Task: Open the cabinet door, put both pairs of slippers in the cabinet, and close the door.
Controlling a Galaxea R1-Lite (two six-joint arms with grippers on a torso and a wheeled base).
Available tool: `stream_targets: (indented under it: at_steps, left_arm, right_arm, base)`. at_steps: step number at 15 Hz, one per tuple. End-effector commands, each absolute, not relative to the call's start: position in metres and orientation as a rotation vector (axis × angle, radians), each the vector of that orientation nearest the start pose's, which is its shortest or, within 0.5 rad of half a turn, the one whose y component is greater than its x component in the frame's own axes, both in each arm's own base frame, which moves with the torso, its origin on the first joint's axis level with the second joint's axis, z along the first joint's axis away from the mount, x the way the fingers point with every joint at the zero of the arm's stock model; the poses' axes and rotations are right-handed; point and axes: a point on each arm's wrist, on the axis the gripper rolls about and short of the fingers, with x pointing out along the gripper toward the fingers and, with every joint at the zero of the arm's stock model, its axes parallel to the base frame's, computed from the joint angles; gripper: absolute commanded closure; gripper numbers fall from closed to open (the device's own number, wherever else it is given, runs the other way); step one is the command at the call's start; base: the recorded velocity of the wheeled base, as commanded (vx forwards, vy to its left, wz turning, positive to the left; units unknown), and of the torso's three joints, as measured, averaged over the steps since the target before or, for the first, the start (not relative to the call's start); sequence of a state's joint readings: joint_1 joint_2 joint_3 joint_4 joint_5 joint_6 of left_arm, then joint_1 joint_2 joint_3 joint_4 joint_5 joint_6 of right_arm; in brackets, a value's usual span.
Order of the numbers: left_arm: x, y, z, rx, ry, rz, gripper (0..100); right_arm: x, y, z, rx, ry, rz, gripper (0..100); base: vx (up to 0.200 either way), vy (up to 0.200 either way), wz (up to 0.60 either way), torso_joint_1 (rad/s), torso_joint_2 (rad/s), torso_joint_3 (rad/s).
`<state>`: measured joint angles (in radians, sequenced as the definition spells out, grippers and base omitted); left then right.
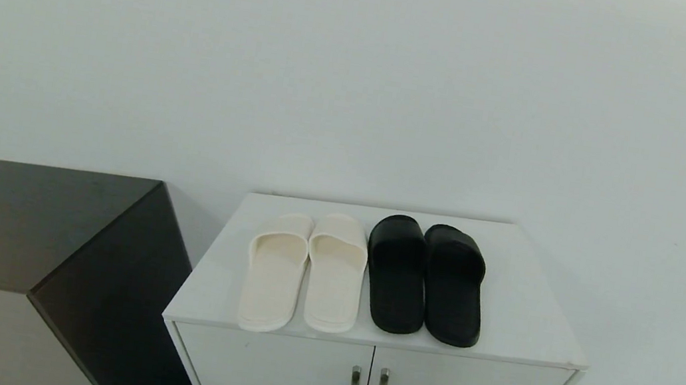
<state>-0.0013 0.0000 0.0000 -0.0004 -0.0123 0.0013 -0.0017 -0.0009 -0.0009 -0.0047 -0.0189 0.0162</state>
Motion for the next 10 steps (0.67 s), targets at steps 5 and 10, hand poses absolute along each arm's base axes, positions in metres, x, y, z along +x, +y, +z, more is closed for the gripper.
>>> stream_targets:
  at_steps: [5,10]
  left_arm:
    - [-0.023,0.000,0.076,0.026,0.000,-0.017,100]
    - [-0.023,-0.001,0.076,0.054,0.000,-0.040,100]
  right_arm:
    - [0.039,0.007,0.195,0.070,0.198,0.251,0]
    - [0.154,0.084,0.190,0.156,0.336,0.417,0]
  base:
    - [0.000,0.000,0.00,0.000,0.00,0.000]
    - [0.000,0.000,0.00,0.000,0.00,0.000]
